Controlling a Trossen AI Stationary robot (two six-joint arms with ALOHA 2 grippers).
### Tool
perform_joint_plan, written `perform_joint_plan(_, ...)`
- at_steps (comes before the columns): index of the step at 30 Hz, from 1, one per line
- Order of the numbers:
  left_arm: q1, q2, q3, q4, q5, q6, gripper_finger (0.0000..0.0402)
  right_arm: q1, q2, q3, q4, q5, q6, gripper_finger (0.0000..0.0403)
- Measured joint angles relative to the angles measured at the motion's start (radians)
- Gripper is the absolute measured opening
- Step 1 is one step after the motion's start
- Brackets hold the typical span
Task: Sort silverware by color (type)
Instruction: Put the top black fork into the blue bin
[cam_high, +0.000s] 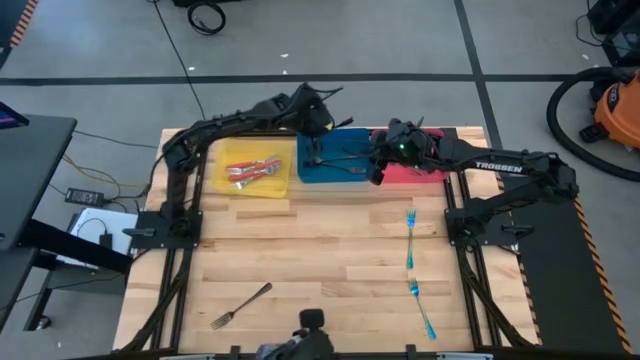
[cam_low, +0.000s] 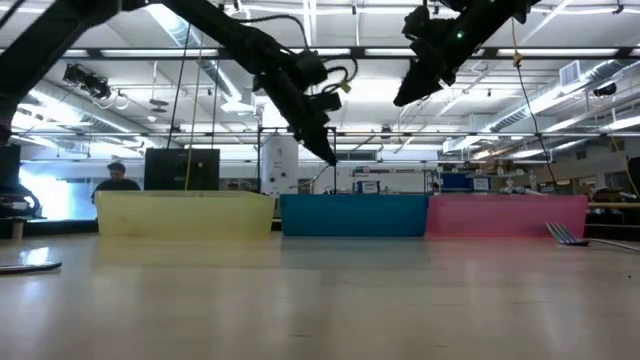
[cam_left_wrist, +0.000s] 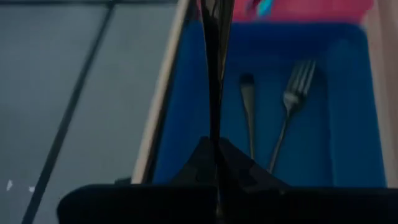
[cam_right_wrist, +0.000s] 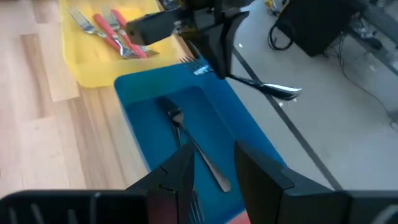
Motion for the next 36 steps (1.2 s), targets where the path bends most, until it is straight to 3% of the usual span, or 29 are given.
perform_joint_plan(6, 0.002, 0.101, 0.142, -0.202, 0.02, 0.096, 0.0, -0.013, 0.0, -0.001, -0.05, -0.001, 0.061, 0.0121)
perform_joint_plan(13, -0.001, 0.168, 0.18, -0.279, 0.038, 0.139, 0.0, -0.012, 0.0, -0.03, -0.05, -0.004, 0.101, 0.0121)
perform_joint_plan(36, -0.069, 0.204, 0.18, -0.183, 0.091, 0.191, 0.0001, -0.012, 0.0, -0.032, -0.072, -0.004, 0.102, 0.0121)
